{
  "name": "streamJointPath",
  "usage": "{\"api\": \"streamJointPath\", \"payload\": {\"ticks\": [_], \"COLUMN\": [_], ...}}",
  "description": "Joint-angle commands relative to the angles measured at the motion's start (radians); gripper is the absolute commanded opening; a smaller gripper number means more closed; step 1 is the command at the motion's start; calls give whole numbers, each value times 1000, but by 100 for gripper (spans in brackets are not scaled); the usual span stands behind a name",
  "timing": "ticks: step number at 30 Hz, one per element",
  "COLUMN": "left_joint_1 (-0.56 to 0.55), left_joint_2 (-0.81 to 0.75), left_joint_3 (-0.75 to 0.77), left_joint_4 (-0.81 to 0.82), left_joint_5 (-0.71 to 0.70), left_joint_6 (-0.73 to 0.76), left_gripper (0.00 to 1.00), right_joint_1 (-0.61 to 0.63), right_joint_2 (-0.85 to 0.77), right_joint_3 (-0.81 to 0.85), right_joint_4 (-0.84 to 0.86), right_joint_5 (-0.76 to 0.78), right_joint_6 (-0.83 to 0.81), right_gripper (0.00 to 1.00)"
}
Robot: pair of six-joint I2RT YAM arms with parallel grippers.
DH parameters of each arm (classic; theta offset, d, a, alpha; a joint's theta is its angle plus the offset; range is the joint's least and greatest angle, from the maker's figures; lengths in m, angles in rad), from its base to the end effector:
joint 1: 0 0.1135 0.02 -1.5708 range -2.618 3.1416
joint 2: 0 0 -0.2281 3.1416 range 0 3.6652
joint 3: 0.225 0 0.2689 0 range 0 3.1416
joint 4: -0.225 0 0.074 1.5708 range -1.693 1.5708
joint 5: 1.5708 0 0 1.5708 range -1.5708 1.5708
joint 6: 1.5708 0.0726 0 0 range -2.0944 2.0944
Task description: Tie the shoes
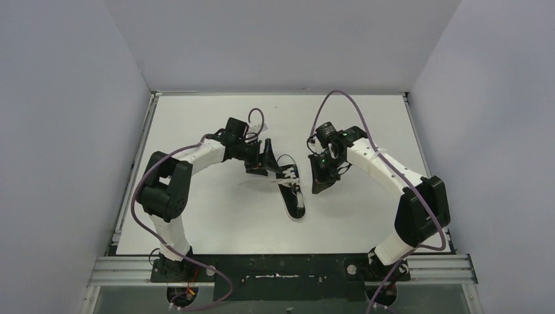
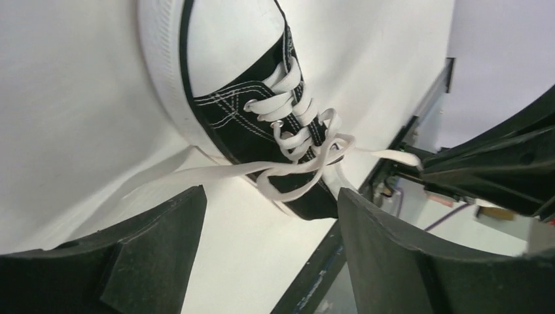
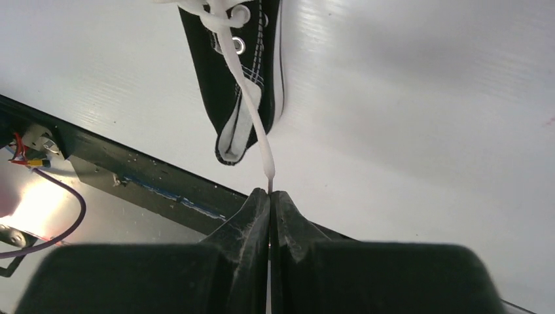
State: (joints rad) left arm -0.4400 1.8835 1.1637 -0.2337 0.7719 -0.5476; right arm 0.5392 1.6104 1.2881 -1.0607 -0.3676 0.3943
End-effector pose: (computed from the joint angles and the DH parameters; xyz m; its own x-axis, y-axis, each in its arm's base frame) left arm 0.3401 -0.2161 0.1001 -0.9790 0.0485 -0.1981 0.1884 0.5875 -0.7870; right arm 0.2639 0.1883 0.1760 -0.9845 -0.1713 -0.0367 -0.1717 0.9013 0.3977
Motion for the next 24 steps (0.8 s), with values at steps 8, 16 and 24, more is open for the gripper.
{"api": "streamJointPath", "payload": {"ticks": [8,16,24], "left_joint_1": [-50,-149,-169], "left_joint_2": [16,42,78], "left_joint_3": [168,97,36], "left_joint_4": [-329,-132,-78], "left_joint_5": [-212,-234,-351], "left_joint_6": [605,696,638], "left_gripper": [90,91,66], "right_joint_1": [-105,-160,-167], "right_joint_2": [-119,-142,-184], "right_joint_3": [41,25,31], "right_joint_4": [-111,-73,-82], "right_joint_5": [-71,-111,-93], "right_joint_6": [-103,-104,-73], "right_gripper": [0,0,0]}}
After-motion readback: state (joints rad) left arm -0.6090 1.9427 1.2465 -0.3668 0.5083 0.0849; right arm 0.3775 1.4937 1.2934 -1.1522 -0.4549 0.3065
